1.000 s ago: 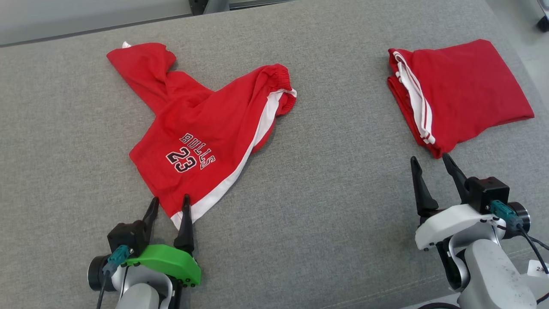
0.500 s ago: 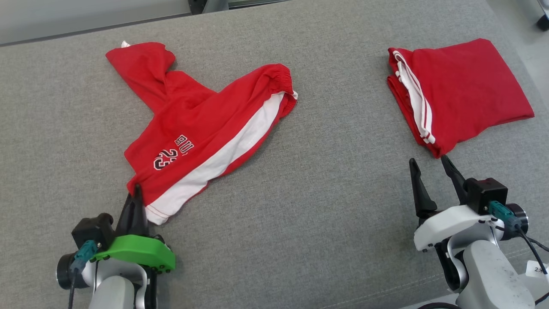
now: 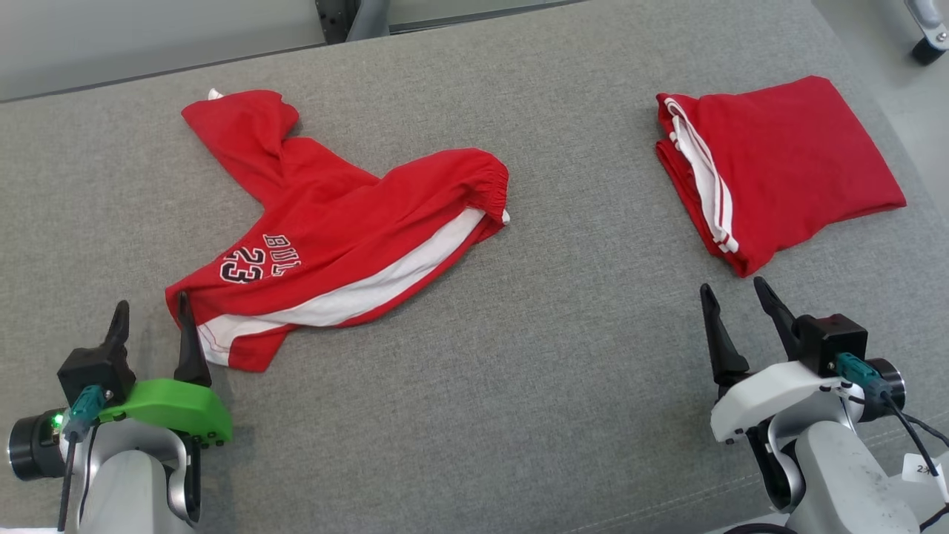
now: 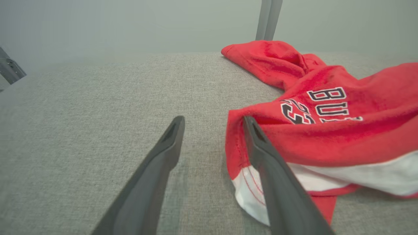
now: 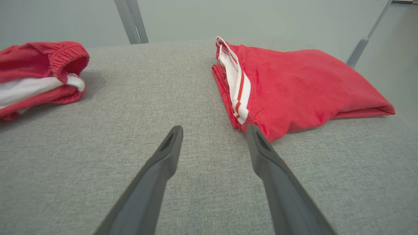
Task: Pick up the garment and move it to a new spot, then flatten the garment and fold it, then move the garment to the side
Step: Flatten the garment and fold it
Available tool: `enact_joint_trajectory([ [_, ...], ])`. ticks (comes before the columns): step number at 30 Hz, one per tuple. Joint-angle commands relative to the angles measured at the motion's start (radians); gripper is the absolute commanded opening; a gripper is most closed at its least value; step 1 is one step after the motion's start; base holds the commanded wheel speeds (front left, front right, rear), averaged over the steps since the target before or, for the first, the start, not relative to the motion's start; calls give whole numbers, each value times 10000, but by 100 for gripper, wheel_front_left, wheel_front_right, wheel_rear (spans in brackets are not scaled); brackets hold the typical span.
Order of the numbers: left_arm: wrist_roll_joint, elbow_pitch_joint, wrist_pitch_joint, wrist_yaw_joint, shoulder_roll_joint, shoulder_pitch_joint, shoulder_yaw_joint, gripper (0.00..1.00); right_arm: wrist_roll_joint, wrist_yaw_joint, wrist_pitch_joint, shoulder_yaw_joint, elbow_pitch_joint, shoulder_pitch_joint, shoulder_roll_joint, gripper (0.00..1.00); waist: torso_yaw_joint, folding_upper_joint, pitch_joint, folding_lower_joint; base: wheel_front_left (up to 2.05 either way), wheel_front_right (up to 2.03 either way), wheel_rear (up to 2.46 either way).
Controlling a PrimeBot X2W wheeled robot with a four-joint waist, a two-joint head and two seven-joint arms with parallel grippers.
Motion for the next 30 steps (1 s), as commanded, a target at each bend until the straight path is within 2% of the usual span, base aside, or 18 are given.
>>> enact_joint_trajectory([
  [1,231,25,6,15,103,-127,81,100,56,-6,-13,10,25,100,-21,100,-24,2,-182,0,0,0,0],
  [5,429,-145,6,-26,131,180,199,100,99,-6,-13,84,-99,256,77,100,-11,2,-514,0,0,0,0],
  [13,227,-956,6,-31,-379,1567,360,100,145,-6,-13,248,-428,745,248,100,225,2,-1386,0,0,0,0],
  [21,-615,-1579,6,114,-494,2984,-431,100,105,-6,-13,149,-788,1379,400,100,606,2,-2092,0,0,0,0],
  [30,-1061,-1893,6,381,-487,3622,-1365,100,20,-6,-13,28,-905,1756,536,100,877,2,-2294,0,0,0,0],
])
